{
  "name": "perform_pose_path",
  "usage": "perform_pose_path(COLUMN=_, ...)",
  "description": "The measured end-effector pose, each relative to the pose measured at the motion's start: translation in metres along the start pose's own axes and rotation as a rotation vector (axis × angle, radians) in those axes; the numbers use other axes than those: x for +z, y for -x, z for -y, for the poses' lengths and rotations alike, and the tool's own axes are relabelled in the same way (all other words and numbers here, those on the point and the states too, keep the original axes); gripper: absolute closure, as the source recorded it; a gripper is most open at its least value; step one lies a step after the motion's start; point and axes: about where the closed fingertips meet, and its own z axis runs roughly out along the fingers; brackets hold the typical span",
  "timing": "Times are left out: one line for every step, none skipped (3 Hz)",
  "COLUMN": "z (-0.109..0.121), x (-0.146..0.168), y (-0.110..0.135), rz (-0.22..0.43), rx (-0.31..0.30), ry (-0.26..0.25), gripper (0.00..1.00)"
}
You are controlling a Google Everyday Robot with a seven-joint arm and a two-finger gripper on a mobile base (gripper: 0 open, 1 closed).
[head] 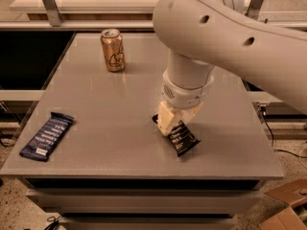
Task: Move rxbar chocolate near orange can
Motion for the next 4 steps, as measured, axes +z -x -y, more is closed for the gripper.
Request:
perform_pose_path(z=0.012, x=-0.019, y=0.015, rz=0.05, rx=-0.066, ry=-0.012, gripper=1.0)
perform_pose_path(z=0.02, x=-0.037, y=0.027, rz=0.109, rx=-0.157, ry=0.003, gripper=1.0)
perform_pose_path(z=0.02, x=-0.039, y=0.031, rz=0.116, rx=-0.161, ry=0.0, gripper=1.0)
perform_pose_path(z=0.018, x=-0.044, y=0.058, rz=0.121, rx=-0.221, ry=-0.023, gripper=1.0)
